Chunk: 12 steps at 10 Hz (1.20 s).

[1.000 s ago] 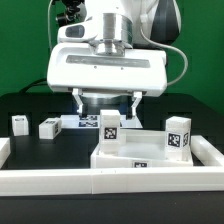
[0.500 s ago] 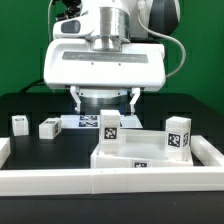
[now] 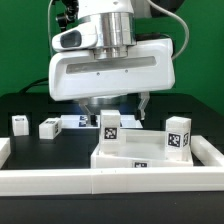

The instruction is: Assemble square table

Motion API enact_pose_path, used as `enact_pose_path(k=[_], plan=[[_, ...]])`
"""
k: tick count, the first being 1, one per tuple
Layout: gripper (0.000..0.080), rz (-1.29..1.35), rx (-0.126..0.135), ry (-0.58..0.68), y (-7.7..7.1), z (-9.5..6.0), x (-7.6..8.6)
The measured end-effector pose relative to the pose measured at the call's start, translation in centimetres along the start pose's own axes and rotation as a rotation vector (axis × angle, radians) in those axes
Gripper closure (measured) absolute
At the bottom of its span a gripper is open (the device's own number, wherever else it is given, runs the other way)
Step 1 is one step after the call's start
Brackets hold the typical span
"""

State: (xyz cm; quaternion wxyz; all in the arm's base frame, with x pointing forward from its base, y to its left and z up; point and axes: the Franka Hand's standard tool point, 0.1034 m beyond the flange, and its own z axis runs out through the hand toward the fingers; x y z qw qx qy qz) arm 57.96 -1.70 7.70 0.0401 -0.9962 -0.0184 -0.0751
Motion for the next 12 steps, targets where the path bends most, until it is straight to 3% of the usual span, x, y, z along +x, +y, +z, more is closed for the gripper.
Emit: enact_pose_path(k=[10,11,12], plan=[[0.0151,-0.021,-0.012,0.019,1.0,-0.4,1.0],[0.0257,-0.024,-0.013,0.020,1.0,-0.5,1.0],[0.0257,-0.024,-0.013,0.020,1.0,-0.4,1.0]])
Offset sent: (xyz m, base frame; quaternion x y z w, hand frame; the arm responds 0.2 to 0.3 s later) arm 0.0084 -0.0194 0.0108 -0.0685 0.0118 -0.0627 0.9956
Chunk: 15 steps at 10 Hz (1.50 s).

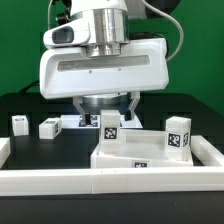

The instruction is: Assemble square table

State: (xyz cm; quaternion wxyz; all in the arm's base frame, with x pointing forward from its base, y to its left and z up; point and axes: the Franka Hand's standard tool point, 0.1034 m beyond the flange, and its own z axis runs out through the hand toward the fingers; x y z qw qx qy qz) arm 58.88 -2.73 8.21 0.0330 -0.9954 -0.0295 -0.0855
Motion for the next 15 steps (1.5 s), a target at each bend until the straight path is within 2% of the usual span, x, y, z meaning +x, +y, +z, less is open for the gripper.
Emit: enact_pose_path(k=[1,2,3,5,7,10,13,15], plan=[[0.0433,0.007,0.001,0.000,0.0,0.0,0.0],[0.0433,0.021,0.001,0.000,0.0,0.0,0.0],[0.0511,0.028,0.001,0.001,0.0,0.0,0.0],[0.0511,0.116,0.003,0.001,-0.1,0.0,0.0],[0.0511,0.382,0.016,0.005,-0.2,0.0,-0.1],[0.0509,0.743,0.028,0.006,-1.0,0.1,-0.1],[0.0509,1.022,0.036,0.007,-2.3,0.3,0.1],[0.0509,1.138,0.036,0.003,-2.5,0.3,0.1]])
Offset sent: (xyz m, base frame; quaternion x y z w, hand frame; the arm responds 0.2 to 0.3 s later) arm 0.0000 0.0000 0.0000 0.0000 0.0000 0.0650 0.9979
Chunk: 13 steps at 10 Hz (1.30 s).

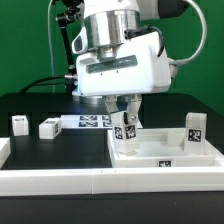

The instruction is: Assemble square table

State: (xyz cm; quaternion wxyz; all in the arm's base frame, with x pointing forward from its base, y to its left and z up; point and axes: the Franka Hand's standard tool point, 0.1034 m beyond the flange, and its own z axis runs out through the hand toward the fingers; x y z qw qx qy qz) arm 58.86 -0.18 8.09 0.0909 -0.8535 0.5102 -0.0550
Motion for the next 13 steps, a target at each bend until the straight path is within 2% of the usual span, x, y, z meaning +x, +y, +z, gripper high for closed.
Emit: enact_pose_path(k=[1,2,3,4,5,6,11,13], plan=[[0.0509,0.001,0.001,0.000,0.00,0.00,0.01],[0.0398,-0.023,0.001,0.000,-0.02,0.00,-0.02],[0.0398,-0.130,0.001,0.002,-0.08,-0.02,0.01],[0.0233,-0.202,0.002,0.004,-0.09,0.04,0.06],[0.0233,-0.324,0.000,0.003,-0.13,0.18,-0.06],[0.0163,-0.451,0.000,0.000,-0.27,0.26,-0.39],[0.0150,-0.809,0.000,-0.001,-0.24,0.32,-0.44],[0.0150,-1.096,-0.029,0.043,-0.76,0.49,-0.76]])
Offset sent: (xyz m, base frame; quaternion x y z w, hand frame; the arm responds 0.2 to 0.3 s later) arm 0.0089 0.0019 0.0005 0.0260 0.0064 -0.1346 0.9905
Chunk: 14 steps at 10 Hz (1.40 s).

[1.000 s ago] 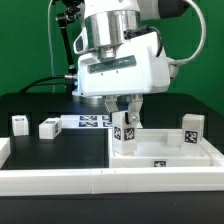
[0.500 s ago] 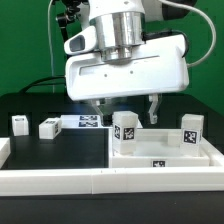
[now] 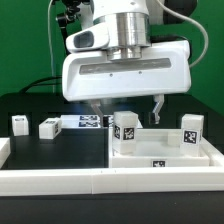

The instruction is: Assemble square table

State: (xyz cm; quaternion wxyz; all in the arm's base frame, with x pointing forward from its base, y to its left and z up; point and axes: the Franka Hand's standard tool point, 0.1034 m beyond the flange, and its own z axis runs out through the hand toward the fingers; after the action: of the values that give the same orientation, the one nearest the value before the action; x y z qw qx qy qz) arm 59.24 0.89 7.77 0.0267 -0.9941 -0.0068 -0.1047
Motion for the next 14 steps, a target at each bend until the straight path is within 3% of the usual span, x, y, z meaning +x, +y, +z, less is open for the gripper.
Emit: enact_pose_path(k=[2,4,7,8,9,10,14], plan=[[0.0150,-0.219,-0.021,-0.002,-0.5,0.1,0.0],[0.0150,-0.372,-0.022,-0.010,0.2,0.1,-0.1],[0.0187,-0.380,-0.022,-0.009,0.6,0.1,0.0],[0.0391,-0.380,-0.022,-0.009,0.6,0.1,0.0],[0.0391,-0.368,-0.022,-0.009,0.6,0.1,0.0],[0.0509,-0.368,-0.022,-0.009,0.6,0.1,0.0],[0.0509,-0.011,-0.009,-0.002,0.5,0.1,-0.1]])
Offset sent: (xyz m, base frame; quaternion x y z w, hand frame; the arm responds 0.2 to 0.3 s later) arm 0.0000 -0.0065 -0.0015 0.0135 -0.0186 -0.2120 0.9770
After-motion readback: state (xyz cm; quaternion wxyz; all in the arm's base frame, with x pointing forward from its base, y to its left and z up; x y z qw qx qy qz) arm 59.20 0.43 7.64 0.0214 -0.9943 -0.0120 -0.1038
